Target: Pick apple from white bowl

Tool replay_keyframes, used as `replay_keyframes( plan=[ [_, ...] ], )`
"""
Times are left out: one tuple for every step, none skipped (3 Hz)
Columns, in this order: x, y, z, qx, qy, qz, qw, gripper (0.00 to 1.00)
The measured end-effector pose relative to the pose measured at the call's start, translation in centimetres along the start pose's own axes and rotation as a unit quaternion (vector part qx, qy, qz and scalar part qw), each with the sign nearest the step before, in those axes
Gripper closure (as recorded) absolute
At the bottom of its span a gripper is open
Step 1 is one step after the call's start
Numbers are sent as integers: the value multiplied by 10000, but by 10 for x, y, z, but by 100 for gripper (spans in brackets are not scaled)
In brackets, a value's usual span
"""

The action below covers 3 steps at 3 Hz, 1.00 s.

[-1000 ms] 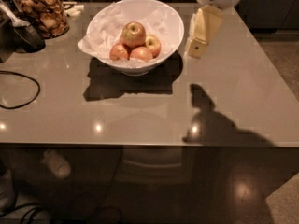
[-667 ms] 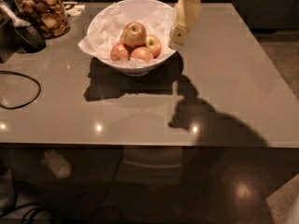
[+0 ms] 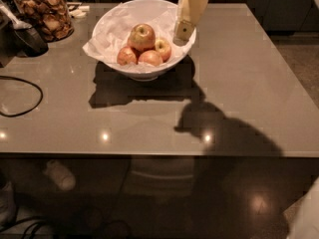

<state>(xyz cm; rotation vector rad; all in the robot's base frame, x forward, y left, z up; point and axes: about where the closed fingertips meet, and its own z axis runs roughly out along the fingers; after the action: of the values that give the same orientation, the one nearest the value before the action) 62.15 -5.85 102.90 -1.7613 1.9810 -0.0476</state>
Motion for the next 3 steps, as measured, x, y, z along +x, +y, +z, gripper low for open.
replay_keyframes(
  plan=[
    [-18, -14, 8, 3, -184, 40, 9998, 0],
    [-43, -29, 21, -70, -281, -23, 9996, 0],
    [-62, -40, 30, -97, -365, -75, 9993, 0]
  ],
)
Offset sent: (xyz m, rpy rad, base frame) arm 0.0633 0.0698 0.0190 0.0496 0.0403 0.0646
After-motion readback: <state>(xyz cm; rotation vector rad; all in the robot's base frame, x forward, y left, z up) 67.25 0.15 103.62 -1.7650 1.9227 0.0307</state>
